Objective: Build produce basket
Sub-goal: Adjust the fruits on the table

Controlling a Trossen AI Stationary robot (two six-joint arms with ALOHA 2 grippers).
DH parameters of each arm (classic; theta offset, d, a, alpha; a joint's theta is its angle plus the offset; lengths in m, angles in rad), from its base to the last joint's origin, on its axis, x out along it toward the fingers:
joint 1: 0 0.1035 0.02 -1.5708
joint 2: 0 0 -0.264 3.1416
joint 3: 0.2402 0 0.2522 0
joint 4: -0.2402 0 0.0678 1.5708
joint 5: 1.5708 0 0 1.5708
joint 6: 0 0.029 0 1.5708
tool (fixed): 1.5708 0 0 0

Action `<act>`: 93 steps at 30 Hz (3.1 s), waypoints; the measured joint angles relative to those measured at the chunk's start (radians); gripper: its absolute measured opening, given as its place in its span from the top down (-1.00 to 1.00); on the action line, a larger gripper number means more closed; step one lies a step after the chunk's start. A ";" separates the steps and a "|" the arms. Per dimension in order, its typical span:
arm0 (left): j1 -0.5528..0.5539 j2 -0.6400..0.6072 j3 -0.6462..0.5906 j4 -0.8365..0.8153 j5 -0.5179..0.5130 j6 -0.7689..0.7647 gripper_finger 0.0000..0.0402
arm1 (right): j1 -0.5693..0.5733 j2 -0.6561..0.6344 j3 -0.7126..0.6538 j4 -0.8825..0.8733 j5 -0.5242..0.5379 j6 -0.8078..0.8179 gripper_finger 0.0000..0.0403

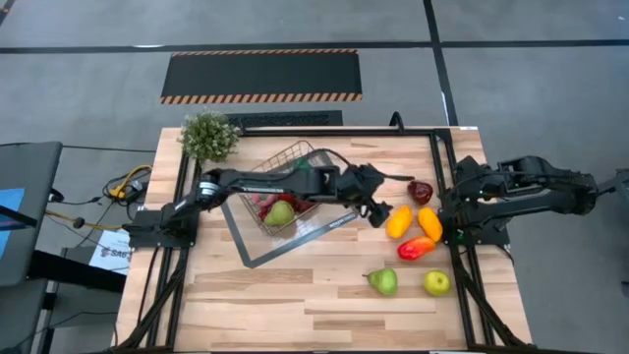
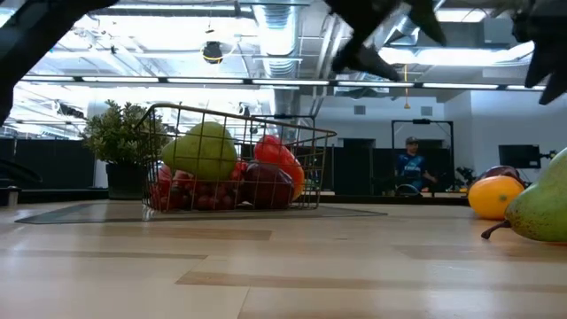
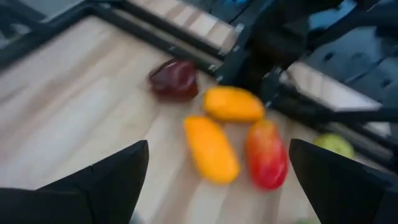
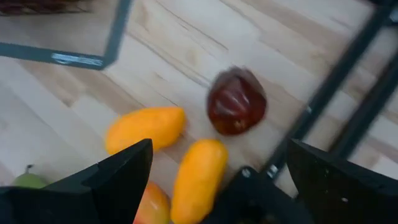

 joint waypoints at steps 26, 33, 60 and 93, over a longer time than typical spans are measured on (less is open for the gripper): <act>-0.039 0.251 0.006 0.299 0.174 -0.154 -0.86 | -0.006 0.046 -0.028 -0.016 0.027 0.090 -0.91; -0.020 -0.006 0.026 -0.042 0.148 0.024 -0.86 | -0.073 0.237 -0.065 0.049 0.099 0.077 -0.91; -0.136 -0.460 0.024 -0.482 -0.338 0.042 -0.86 | -0.702 0.763 -0.064 0.256 0.041 -0.308 -0.41; -0.251 -0.516 0.027 -0.674 -0.542 -0.129 -0.86 | -0.039 0.723 0.096 -0.045 -0.213 0.146 -0.41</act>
